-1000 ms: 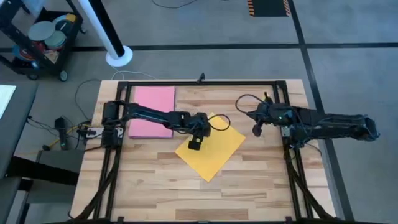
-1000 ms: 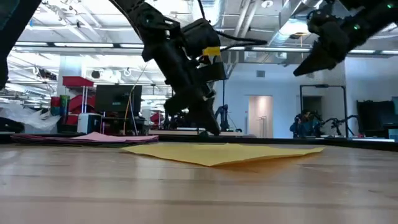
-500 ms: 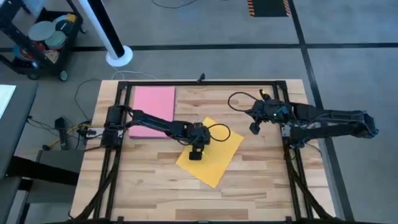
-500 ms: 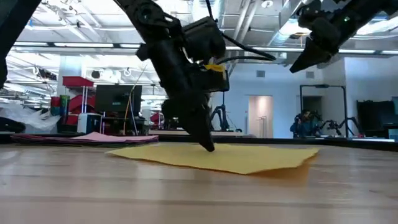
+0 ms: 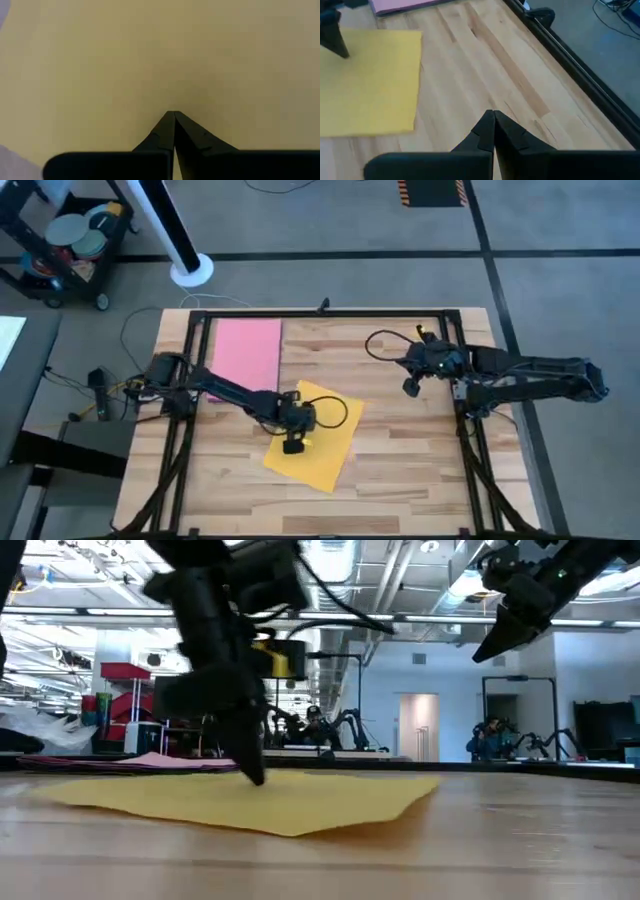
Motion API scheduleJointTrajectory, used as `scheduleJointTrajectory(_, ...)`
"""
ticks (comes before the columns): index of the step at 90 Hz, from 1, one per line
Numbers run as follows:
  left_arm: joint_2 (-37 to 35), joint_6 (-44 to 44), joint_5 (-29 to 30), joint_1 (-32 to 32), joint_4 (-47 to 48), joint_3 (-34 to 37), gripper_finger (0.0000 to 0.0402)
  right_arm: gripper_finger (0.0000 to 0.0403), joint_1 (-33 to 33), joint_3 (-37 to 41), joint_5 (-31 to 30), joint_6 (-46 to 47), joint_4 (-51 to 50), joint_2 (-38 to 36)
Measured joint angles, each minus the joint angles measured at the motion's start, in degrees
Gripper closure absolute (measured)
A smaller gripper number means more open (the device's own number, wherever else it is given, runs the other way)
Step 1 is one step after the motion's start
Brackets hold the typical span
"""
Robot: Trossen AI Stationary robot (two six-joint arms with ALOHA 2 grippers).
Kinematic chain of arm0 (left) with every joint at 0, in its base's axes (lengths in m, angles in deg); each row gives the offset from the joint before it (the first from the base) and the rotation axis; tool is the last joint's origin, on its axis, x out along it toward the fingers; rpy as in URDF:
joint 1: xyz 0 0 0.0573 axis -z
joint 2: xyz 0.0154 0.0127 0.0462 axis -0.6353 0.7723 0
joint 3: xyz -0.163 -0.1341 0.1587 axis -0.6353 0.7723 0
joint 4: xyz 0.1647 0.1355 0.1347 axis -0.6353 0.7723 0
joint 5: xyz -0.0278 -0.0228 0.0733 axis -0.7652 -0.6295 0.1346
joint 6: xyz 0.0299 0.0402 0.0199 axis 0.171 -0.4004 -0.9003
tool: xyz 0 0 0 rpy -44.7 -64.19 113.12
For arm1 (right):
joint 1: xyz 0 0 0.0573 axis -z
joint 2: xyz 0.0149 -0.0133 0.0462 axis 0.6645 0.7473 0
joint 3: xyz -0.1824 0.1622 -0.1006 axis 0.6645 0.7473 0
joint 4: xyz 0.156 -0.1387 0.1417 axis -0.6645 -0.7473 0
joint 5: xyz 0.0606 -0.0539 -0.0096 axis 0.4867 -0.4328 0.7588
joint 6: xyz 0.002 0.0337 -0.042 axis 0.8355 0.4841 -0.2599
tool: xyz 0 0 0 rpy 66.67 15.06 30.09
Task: Organize paper
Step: Put the yellow paper to the bottom left of the table
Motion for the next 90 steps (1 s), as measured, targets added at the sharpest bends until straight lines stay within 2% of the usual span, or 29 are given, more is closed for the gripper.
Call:
scheduleJointTrajectory(10,-4.1,3.4,-0.1,1.0,-3.8,4.4,0.0401,0.0403,0.0,0.0,0.0,0.0,0.1,0.0)
scheduleJointTrajectory(22,-8.3,4.3,-0.1,2.0,-7.1,5.9,0.0401,0.0403,0.0,0.0,0.0,0.1,0.3,0.0)
scheduleJointTrajectory(44,-13.0,-0.7,0.2,2.6,-9.2,5.9,0.0401,0.0403,-0.9,0.0,0.5,1.4,0.4,0.0)
scheduleJointTrajectory(58,-11.1,-6.3,-2.0,1.0,-11.3,5.9,0.0401,0.0403,-3.8,0.0,1.0,-0.4,1.1,0.1)
scheduleJointTrajectory(90,-1.4,-8.3,-7.8,-0.5,-17.0,5.8,0.0401,0.0403,-8.3,0.0,0.6,-0.5,2.5,3.9)
